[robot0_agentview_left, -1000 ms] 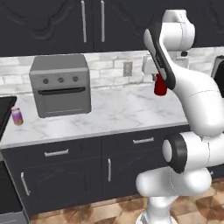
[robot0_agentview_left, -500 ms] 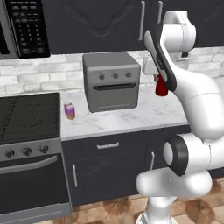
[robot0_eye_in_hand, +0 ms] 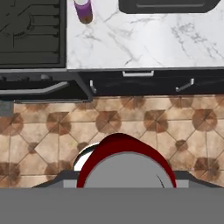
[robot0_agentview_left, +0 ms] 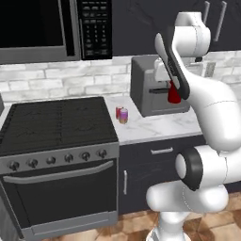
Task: Four empty soda cans are scattered around the kitchen. Gather all the cans and cluster them next to the stove for recycling.
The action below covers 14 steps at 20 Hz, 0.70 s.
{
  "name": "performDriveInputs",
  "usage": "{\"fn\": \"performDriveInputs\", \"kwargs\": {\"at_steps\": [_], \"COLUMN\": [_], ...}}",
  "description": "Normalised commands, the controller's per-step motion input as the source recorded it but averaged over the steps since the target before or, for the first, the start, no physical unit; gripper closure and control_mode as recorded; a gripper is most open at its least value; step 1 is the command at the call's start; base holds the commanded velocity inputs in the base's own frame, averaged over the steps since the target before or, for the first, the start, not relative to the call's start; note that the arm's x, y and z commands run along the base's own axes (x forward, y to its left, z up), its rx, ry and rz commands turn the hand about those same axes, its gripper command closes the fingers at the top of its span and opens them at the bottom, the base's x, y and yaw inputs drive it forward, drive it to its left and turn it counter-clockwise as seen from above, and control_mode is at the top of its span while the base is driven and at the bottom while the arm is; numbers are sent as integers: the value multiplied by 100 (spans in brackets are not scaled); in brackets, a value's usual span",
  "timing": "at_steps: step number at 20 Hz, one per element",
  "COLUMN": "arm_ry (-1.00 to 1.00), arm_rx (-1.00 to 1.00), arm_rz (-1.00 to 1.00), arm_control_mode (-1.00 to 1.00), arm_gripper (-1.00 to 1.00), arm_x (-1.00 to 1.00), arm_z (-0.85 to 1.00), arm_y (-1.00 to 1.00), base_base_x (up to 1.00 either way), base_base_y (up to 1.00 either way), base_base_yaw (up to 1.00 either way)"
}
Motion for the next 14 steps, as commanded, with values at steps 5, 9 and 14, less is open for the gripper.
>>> {"fn": "performDriveInputs", "kwargs": {"at_steps": [5,9,14], "arm_ry": [0,0,0], "arm_rx": [0,0,0], "arm_rz": [0,0,0], "arm_control_mode": [100,100,100], "arm_gripper": [100,100,100], "arm_x": [0,0,0], "arm_z": [0,0,0], "arm_y": [0,0,0], "base_base_x": [50,67,70], "base_base_y": [51,13,0], "base_base_yaw": [0,0,0]}}
